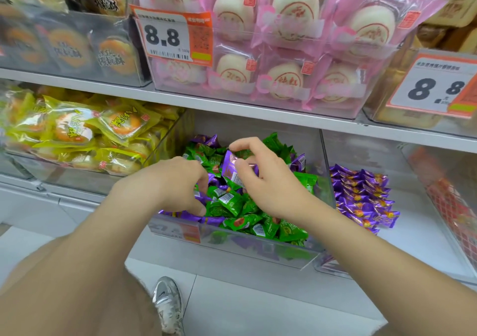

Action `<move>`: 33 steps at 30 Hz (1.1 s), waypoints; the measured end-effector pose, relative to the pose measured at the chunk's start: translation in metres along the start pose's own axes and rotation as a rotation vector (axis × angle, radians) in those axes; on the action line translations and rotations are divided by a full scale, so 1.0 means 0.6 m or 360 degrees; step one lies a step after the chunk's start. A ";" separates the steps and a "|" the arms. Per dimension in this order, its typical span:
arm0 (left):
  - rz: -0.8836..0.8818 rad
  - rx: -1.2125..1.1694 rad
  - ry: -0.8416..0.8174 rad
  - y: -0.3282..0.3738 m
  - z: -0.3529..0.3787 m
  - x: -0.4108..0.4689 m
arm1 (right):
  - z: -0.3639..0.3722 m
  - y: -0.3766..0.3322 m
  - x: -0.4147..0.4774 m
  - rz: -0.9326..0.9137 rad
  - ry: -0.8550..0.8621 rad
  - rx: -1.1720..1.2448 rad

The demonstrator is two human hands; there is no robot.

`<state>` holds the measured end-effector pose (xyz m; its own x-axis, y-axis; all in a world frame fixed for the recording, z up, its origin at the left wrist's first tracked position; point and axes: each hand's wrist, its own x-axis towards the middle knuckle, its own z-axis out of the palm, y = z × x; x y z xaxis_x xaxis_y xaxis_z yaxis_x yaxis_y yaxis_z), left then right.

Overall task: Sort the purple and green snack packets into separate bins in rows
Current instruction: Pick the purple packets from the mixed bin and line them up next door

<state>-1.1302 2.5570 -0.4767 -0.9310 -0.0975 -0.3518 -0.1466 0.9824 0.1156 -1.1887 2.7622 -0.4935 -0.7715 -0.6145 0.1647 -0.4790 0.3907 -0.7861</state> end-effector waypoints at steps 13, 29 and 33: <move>0.0206 -0.0731 0.0729 0.016 -0.011 -0.013 | -0.043 0.000 -0.009 0.0309 0.0107 0.0631; 0.0371 -0.2016 0.0575 0.162 0.014 -0.008 | -0.129 0.071 -0.077 0.0141 0.0311 0.0016; 0.0407 -0.1716 0.0655 0.189 0.027 0.001 | -0.165 0.077 -0.107 0.0178 0.0403 0.0072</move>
<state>-1.1419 2.6707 -0.4785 -0.9830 -0.1553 0.0984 0.0369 0.3580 0.9330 -1.2029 2.8879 -0.4815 -0.9014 -0.3763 0.2144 -0.3701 0.4122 -0.8325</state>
